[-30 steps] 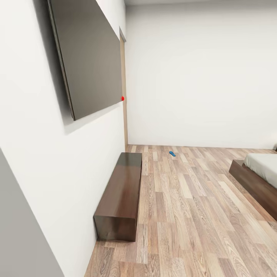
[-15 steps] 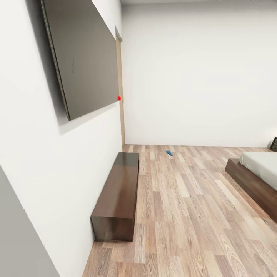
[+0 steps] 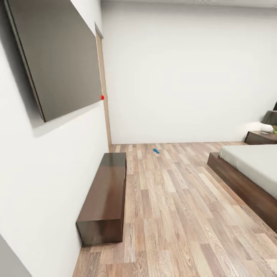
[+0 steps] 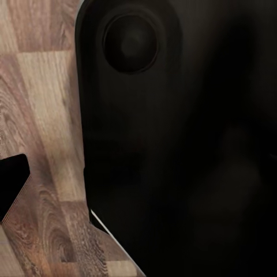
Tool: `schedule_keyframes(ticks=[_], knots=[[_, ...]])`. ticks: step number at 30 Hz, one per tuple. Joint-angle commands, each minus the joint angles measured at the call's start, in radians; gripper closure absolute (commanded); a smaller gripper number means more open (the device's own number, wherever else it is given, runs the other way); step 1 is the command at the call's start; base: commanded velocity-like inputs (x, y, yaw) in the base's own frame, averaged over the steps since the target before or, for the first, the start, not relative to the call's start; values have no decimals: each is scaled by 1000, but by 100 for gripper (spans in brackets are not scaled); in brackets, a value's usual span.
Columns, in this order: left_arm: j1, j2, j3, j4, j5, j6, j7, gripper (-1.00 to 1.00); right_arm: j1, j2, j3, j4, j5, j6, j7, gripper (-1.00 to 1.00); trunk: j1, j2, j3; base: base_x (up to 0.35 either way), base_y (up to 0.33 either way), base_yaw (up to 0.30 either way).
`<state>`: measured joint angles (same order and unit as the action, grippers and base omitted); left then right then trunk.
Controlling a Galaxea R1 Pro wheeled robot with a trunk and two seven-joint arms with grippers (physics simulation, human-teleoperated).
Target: In the bedroom, move the book from the bed onto either nightstand, and place the two sandals side by side next to the bed.
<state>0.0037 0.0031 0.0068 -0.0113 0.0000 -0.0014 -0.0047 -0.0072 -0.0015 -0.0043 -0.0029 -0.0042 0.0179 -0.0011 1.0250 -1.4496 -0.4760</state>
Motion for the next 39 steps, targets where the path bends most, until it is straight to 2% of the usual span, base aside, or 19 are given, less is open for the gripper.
schedule_keyframes(ticks=[1,24,39], knots=[[0,0,1,-1,0,0,-1,-100,0,0,0,0,0,1,0,-100,0,0,-1,0,0,-268],[-1,-2,0,-2,0,-1,0,-100,1,0,1,0,0,-8,1,-100,0,0,-11,2,0,-267],[-1,-13,-1,-2,-2,-2,-1,-100,1,0,4,0,1,-12,4,-100,0,0,-33,245,0,-38]])
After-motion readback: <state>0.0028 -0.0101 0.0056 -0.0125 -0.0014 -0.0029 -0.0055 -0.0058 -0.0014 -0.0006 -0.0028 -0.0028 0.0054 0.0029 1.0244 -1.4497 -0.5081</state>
